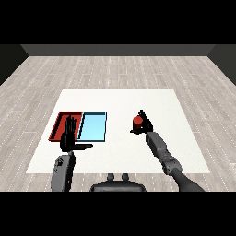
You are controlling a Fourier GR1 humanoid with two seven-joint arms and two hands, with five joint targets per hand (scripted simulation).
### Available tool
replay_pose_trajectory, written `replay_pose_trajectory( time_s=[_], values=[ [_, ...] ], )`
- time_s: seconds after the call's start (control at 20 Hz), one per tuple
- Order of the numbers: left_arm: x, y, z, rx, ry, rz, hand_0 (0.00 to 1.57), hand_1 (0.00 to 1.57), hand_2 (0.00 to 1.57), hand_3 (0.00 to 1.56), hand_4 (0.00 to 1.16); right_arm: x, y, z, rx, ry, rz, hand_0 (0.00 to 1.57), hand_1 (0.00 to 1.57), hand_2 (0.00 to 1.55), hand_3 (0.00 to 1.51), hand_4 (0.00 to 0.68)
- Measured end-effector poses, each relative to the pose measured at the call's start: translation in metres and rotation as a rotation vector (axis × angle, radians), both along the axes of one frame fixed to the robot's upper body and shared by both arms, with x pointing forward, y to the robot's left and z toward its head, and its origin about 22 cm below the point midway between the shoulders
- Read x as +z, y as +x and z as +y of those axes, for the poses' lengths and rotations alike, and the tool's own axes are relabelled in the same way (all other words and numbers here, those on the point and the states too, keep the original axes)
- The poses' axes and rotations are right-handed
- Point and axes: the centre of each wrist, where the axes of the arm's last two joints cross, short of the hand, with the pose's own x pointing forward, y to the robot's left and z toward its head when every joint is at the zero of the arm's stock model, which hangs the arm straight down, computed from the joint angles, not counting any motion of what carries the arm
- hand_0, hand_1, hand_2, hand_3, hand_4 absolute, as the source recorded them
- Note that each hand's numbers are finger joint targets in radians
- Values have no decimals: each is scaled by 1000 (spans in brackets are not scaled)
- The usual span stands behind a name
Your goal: Pick the red can and put it in the red box
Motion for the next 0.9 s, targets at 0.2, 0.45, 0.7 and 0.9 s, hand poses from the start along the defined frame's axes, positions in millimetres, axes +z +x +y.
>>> replay_pose_trajectory(
  time_s=[0.2,0.45,0.7,0.9],
  values=[
    [-2,0,-9,0,3,8,0,0,0,0,0,-3,-1,9,-64,-28,23,1482,1482,1471,1436,566],
    [-4,-2,-6,-2,3,2,0,0,0,0,0,4,4,13,-136,-103,36,1472,1472,1456,1404,600],
    [2,2,-9,-5,5,-1,0,0,0,0,0,3,4,18,-156,-136,14,1476,1476,1444,1389,598],
    [-3,-3,-9,-5,5,11,0,0,0,0,0,9,9,15,-151,-166,5,1439,1439,1436,1372,602]
  ],
)
